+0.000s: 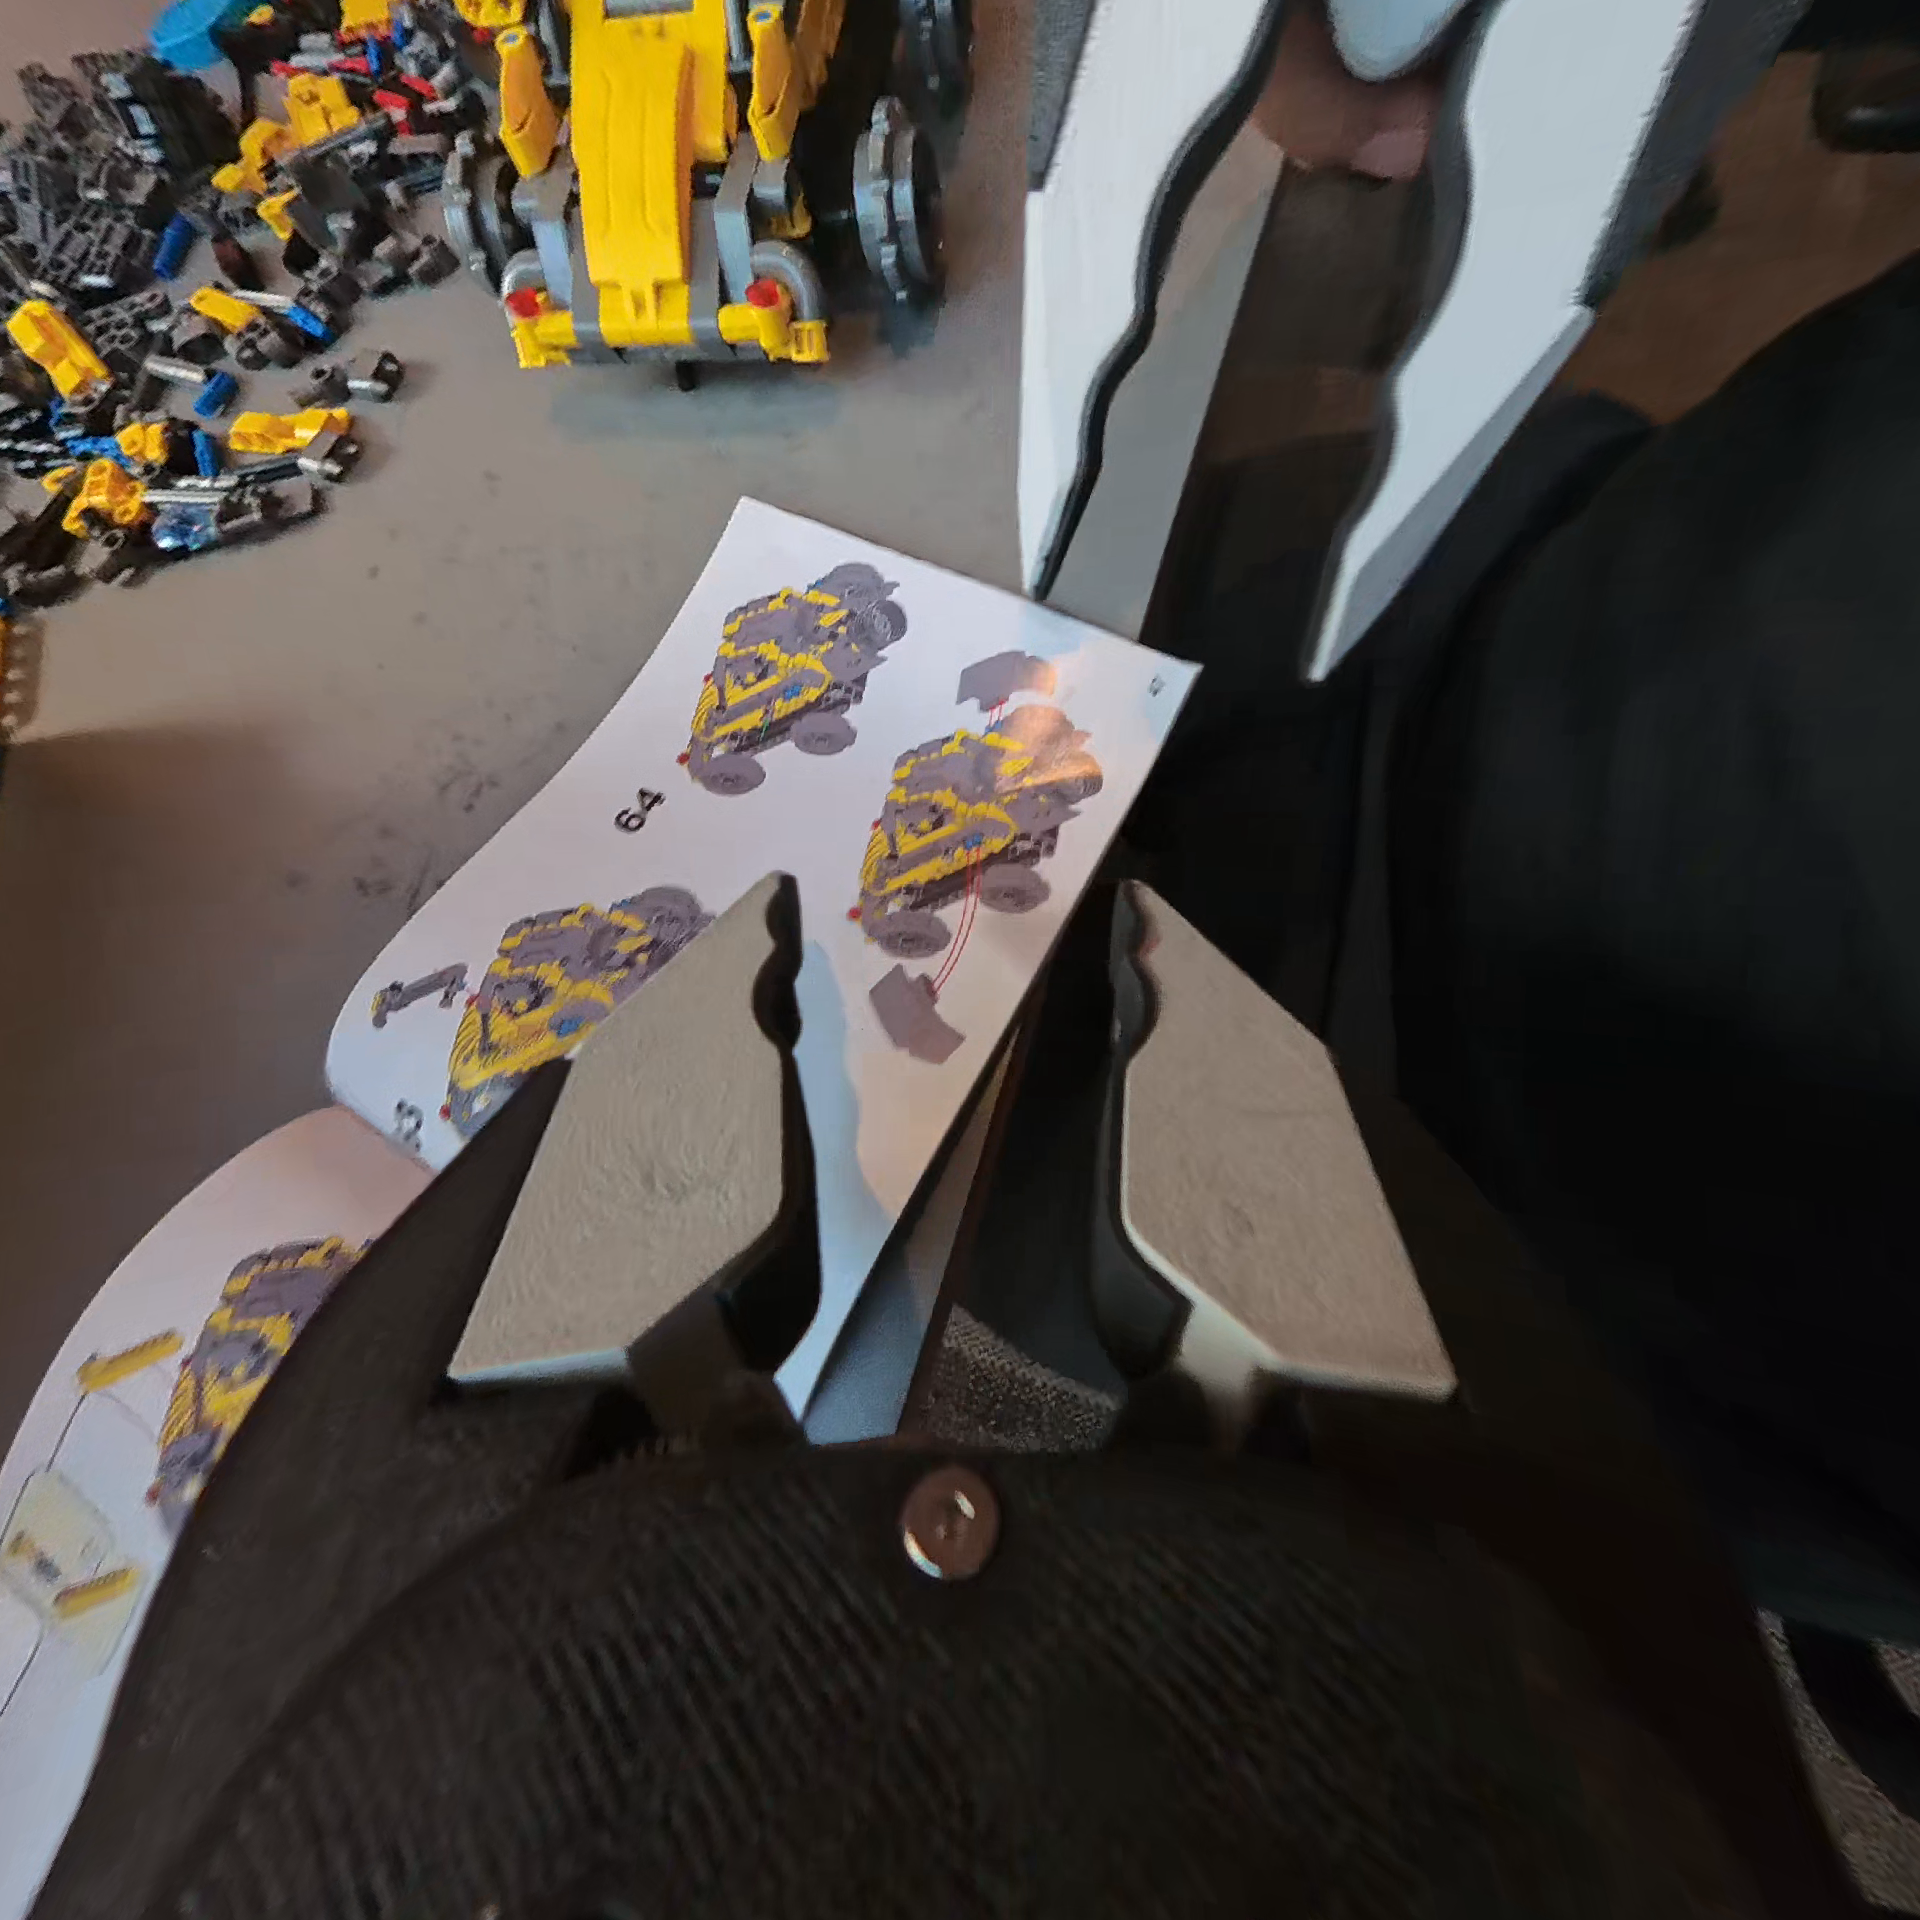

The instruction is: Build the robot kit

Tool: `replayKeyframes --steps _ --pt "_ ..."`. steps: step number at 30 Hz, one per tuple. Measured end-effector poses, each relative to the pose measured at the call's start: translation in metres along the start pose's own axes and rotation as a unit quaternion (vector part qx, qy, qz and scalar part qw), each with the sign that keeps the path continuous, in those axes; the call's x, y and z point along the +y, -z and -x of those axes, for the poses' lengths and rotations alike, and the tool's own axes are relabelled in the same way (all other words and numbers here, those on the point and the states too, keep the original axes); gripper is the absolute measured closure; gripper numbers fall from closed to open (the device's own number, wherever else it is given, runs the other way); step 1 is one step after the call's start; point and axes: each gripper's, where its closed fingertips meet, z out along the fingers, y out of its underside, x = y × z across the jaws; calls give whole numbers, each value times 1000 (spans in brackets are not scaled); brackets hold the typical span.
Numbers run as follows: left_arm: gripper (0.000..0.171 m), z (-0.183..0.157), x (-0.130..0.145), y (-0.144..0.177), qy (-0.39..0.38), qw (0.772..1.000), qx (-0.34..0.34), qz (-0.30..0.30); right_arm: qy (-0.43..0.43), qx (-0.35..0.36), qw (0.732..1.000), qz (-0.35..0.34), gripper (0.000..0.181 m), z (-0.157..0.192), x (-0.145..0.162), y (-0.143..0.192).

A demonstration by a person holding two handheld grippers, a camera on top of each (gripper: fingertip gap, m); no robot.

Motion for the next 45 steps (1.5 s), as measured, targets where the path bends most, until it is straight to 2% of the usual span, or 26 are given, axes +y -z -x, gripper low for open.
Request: replayKeyframes --steps 2,4,6,8,10,12,16,18,24,28,32,34,35,38,40,45 --pt "104 12 12 10 0 999 -34 18 -6 0 1000 2 118 3 2 -5" --pt "96 25 30 19 4 997 -66 47 -7 -1 1000 -9 130 6 -3 -4" --pt "98 33 48 25 13 994 -80 73 -17 9 999 -26 147 2 -10 -3" --pt "103 31 58 22 33 994 -68 74 -37 18 998 -37 145 -3 -14 -6" --pt "103 30 61 17 37 994 -71 77 -41 21 999 -24 141 -5 -12 -14" --pt "104 28 61 16 26 993 -82 87 -23 37 999 9 151 -7 -1 -21" --pt "99 25 60 14 33 993 -80 85 -26 4 1000 1 176 4 -3 -19" --pt "97 23 58 13 36 993 -78 83 -52 -14 999 -5 181 4 -2 -18" --pt "101 18 42 14 21 995 -71 61 -167 -97 978 -81 181 1 -20 -2" --pt "115 9 18 9 1 999 -44 22 -196 -118 967 -116 181 -5 -31 9" --pt "114 4 16 -6 -31 997 -38 51 -175 -64 978 -99 181 -17 -23 9" --pt "112 2 18 -10 -36 997 -33 58 -154 -37 984 -81 158 -18 -17 10" --pt "110 3 20 -11 -35 997 -34 59 -140 -22 987 -69 155 -18 -12 11" --pt "106 6 27 -11 -9 997 -33 66 -104 15 993 -50 156 -19 0 18" --pt "96 2 30 -13 19 998 -17 55 -99 28 994 -42 156 -22 7 19" --pt "104 6 31 -13 20 998 -32 48 -106 50 993 -27 143 -29 14 9"
